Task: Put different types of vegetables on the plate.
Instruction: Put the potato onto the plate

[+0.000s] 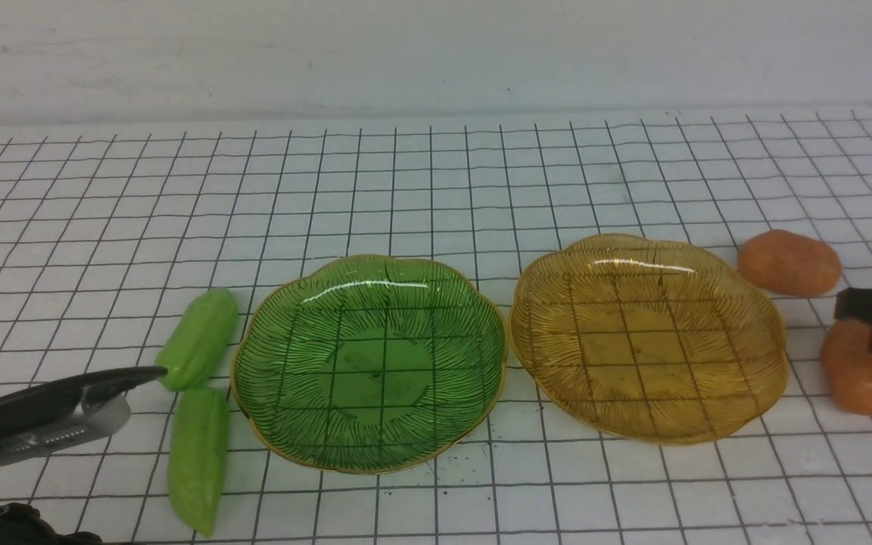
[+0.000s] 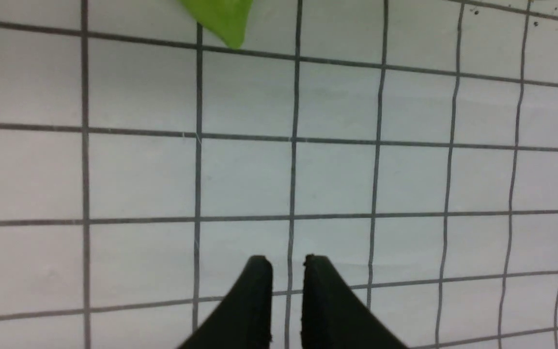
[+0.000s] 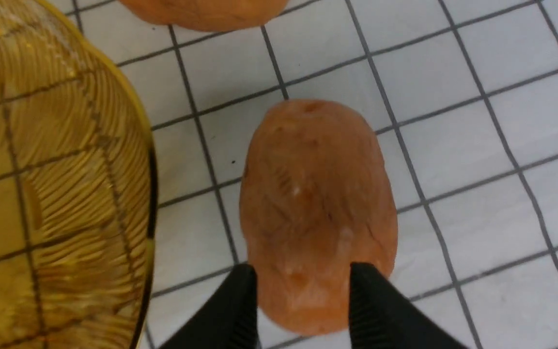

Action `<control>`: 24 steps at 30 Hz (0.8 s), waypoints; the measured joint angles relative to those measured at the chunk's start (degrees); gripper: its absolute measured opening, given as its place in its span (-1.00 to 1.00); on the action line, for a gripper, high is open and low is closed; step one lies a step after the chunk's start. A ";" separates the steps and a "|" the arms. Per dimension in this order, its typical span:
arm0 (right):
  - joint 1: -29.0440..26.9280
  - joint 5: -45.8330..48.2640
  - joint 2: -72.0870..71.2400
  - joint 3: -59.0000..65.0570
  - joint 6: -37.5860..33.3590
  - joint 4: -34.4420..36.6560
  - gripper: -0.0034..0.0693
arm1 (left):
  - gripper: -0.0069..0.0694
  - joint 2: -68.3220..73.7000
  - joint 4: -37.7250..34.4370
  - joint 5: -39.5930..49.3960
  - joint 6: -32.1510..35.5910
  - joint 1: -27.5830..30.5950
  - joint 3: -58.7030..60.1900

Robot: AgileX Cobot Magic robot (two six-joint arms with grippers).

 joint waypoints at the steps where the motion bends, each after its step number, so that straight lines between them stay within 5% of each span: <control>1: -0.02 0.11 2.53 -1.47 0.00 -0.45 0.10 | -0.58 0.00 0.05 0.00 0.00 0.00 0.00; 7: -0.07 0.90 11.04 -5.85 0.05 -2.44 0.67 | -0.55 0.00 0.05 0.06 0.02 0.00 0.00; 10: -0.14 0.96 13.24 -6.82 0.05 -3.54 0.77 | -0.55 0.00 0.09 0.06 0.02 0.00 0.00; 21: -0.14 3.49 12.78 -7.14 -0.88 -7.27 0.53 | -0.55 0.00 0.09 1.09 0.07 0.00 0.00; 24: -0.14 10.63 7.79 -9.67 -1.41 -8.41 0.53 | -0.55 0.00 0.09 1.09 0.07 0.00 0.00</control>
